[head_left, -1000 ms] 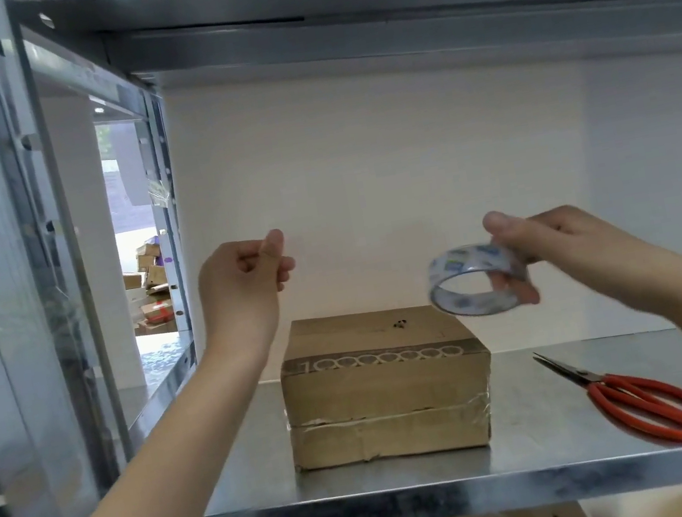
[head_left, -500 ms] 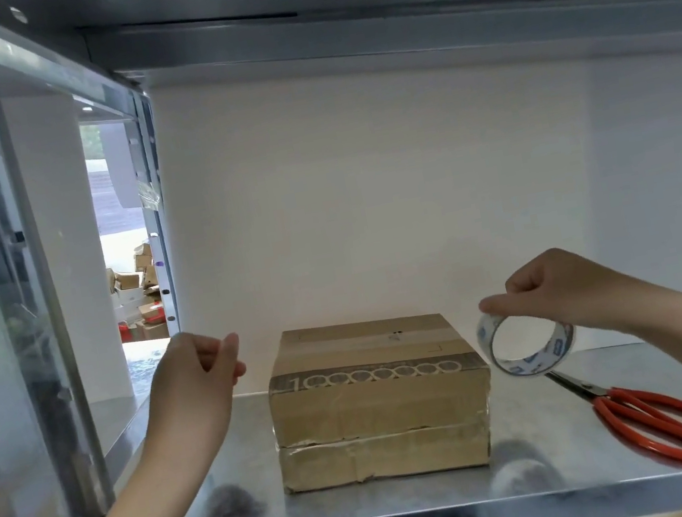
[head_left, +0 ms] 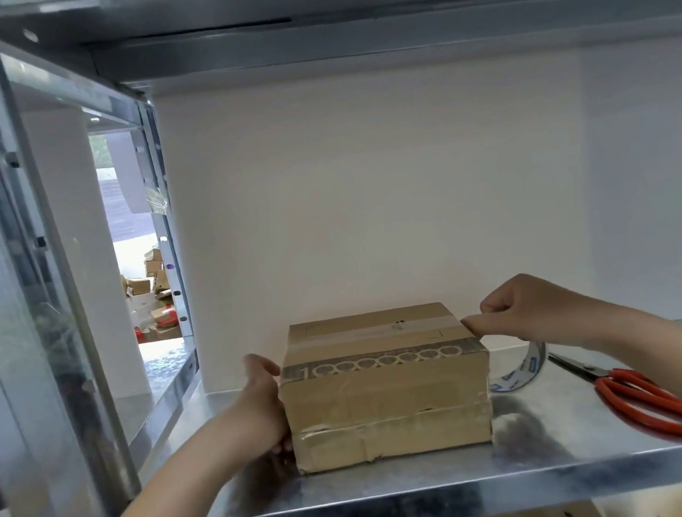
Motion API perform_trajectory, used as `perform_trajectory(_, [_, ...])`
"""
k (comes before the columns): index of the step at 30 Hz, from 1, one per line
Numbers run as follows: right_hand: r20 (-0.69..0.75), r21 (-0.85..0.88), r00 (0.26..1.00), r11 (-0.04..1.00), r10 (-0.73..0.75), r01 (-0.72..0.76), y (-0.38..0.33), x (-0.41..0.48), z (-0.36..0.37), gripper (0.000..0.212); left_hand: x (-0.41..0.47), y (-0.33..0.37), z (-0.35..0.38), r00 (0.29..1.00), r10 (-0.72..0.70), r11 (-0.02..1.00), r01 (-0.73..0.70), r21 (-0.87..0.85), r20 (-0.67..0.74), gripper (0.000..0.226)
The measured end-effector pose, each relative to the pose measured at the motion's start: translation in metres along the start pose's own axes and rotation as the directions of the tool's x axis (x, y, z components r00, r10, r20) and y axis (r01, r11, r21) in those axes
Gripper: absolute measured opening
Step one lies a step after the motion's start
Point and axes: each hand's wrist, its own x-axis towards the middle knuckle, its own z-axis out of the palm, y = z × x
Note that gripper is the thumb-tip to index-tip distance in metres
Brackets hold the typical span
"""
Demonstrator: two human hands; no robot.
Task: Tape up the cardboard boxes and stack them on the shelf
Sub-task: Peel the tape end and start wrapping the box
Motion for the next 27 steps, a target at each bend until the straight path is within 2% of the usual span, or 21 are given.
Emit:
perform_trajectory(2, [0.019, 0.009, 1.0, 1.0, 0.017, -0.017, 0.004, -0.001, -0.001, 0.055, -0.004, 0.006, -0.011, 0.996, 0.078, 0.994, -0.081, 0.071, 0.032, 0.014])
perform_trajectory(3, [0.027, 0.015, 0.999, 1.0, 0.025, -0.026, 0.006, -0.002, -0.001, 0.054, 0.0, 0.01, -0.022, 0.99, 0.137, 0.988, -0.134, 0.072, -0.039, 0.021])
perform_trajectory(4, [0.026, 0.026, 0.999, 0.999, 0.033, -0.033, 0.008, -0.003, -0.001, 0.054, 0.009, 0.016, -0.032, 0.962, 0.212, 0.977, -0.202, 0.074, -0.171, 0.029])
perform_trajectory(5, [0.02, 0.038, 0.999, 0.999, 0.036, -0.037, 0.009, -0.003, -0.001, 0.054, 0.017, 0.027, -0.039, 0.906, 0.295, 0.955, -0.274, 0.112, -0.303, 0.033])
perform_trajectory(6, [0.013, 0.047, 0.999, 0.998, 0.029, -0.03, 0.009, -0.003, 0.0, 0.055, 0.02, 0.043, -0.039, 0.85, 0.389, 0.921, -0.354, 0.162, -0.355, 0.031])
perform_trajectory(7, [0.012, 0.051, 1.0, 0.999, 0.015, -0.015, 0.009, -0.004, 0.0, 0.057, 0.019, 0.062, -0.033, 0.817, 0.481, 0.876, -0.439, 0.198, -0.319, 0.027])
perform_trajectory(9, [0.013, 0.052, 1.0, 0.998, -0.022, 0.022, 0.004, -0.006, 0.001, 0.057, 0.012, 0.094, -0.002, 0.787, 0.616, 0.765, -0.592, 0.253, -0.022, 0.023])
perform_trajectory(11, [0.009, 0.064, 0.999, 0.997, -0.033, 0.032, 0.003, -0.006, 0.002, 0.055, 0.012, 0.109, 0.036, 0.748, 0.569, 0.669, -0.662, 0.337, 0.34, 0.049])
perform_trajectory(13, [0.003, 0.077, 1.0, 0.997, -0.025, 0.025, 0.006, -0.005, 0.005, 0.051, 0.02, 0.108, 0.062, 0.732, 0.456, 0.579, -0.676, 0.456, 0.506, 0.076])
perform_trajectory(16, [0.014, 0.082, 1.0, 0.996, -0.018, 0.016, 0.012, -0.003, 0.008, 0.049, 0.029, 0.103, 0.069, 0.74, 0.378, 0.535, -0.665, 0.521, 0.557, 0.088])
perform_trajectory(20, [-0.016, 0.137, 0.999, 0.99, -0.031, 0.033, 0.015, -0.003, 0.008, 0.051, 0.013, 0.108, 0.055, 0.697, 0.354, 0.621, -0.674, 0.401, 0.623, 0.098])
perform_trajectory(22, [-0.02, 0.142, 0.999, 0.989, -0.041, 0.043, 0.015, -0.003, 0.013, 0.052, 0.005, 0.11, 0.048, 0.7, 0.291, 0.584, -0.67, 0.458, 0.652, 0.099])
perform_trajectory(24, [-0.006, 0.131, 0.999, 0.991, -0.039, 0.04, 0.014, -0.003, 0.016, 0.051, -0.003, 0.116, 0.046, 0.738, 0.203, 0.531, -0.635, 0.561, 0.643, 0.105])
perform_trajectory(25, [0.0, 0.128, 0.999, 0.991, -0.037, 0.036, 0.01, -0.004, 0.015, 0.051, -0.007, 0.121, 0.046, 0.749, 0.201, 0.525, -0.626, 0.576, 0.631, 0.106])
perform_trajectory(27, [0.0, 0.193, 1.0, 0.981, -0.015, 0.015, 0.002, -0.005, 0.007, 0.054, -0.015, 0.128, 0.042, 0.734, 0.288, 0.543, -0.654, 0.526, 0.615, 0.102])
